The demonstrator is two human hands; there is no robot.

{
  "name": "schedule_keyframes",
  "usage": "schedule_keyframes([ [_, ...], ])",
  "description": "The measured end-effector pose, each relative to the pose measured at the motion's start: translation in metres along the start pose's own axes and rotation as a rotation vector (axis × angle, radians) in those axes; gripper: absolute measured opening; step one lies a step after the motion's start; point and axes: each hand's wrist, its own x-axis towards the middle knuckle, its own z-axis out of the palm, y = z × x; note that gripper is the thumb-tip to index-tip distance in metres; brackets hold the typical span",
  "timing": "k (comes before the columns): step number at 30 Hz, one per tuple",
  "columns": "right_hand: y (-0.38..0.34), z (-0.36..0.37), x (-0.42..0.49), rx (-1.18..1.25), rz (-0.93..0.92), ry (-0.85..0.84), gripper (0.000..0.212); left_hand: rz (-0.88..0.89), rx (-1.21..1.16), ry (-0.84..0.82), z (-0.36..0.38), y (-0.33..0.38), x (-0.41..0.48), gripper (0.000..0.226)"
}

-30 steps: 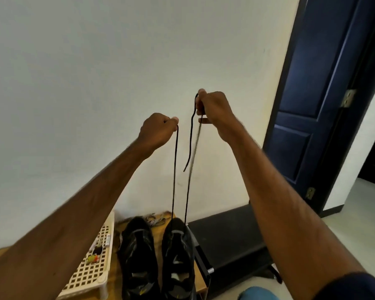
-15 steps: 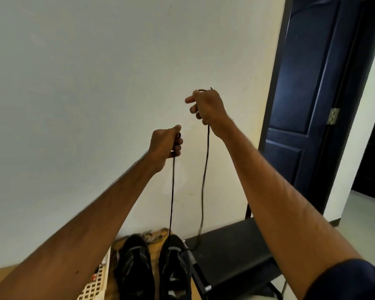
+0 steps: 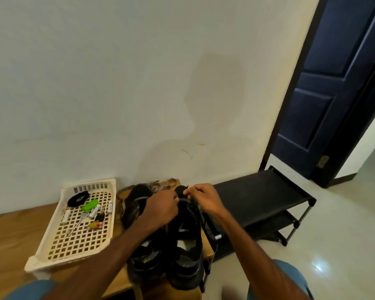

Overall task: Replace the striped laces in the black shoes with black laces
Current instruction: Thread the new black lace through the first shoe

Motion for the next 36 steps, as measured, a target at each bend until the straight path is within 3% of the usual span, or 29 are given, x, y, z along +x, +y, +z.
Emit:
schedule_keyframes([
  [5, 0.016, 0.002, 0.015, -0.055, 0.031, 0.138, 0.028, 0.016, -0.028, 0.088, 0.019, -0.021, 0.003, 0.019],
  [8, 0.019, 0.003, 0.018, -0.216, 0.072, 0.021, 0.017, 0.007, -0.03, 0.096, 0.019, -0.023, 0.01, 0.016],
  [11, 0.019, 0.013, 0.02, -0.278, 0.098, -0.093, 0.033, 0.004, 0.02, 0.077, 0.018, -0.025, 0.019, 0.007],
  [15, 0.017, 0.025, 0.025, -0.325, 0.067, -0.095, 0.04, 0.059, 0.122, 0.027, 0.017, -0.025, 0.021, 0.006],
  [18, 0.019, 0.033, 0.025, -0.388, 0.088, -0.027, 0.041, 0.081, 0.12, -0.01, 0.016, -0.025, 0.02, 0.009],
  [23, 0.018, 0.044, 0.023, -0.411, 0.126, 0.072, 0.025, 0.037, 0.097, -0.027, 0.007, -0.022, 0.017, 0.01],
  [26, 0.019, 0.045, 0.023, -0.406, 0.131, 0.089, 0.033, -0.01, -0.028, 0.108, -0.008, -0.025, 0.017, 0.01],
  [30, 0.019, 0.043, 0.023, -0.37, 0.134, 0.052, 0.025, -0.037, -0.315, 0.249, -0.041, -0.034, 0.019, 0.014],
  [33, 0.021, 0.045, 0.023, -0.357, 0.139, 0.052, 0.037, -0.042, -0.488, 0.373, -0.062, -0.036, 0.019, 0.014],
  [36, 0.018, 0.041, 0.02, -0.346, 0.144, 0.025, 0.039, -0.008, -0.493, 0.376, -0.08, -0.034, 0.018, 0.013],
])
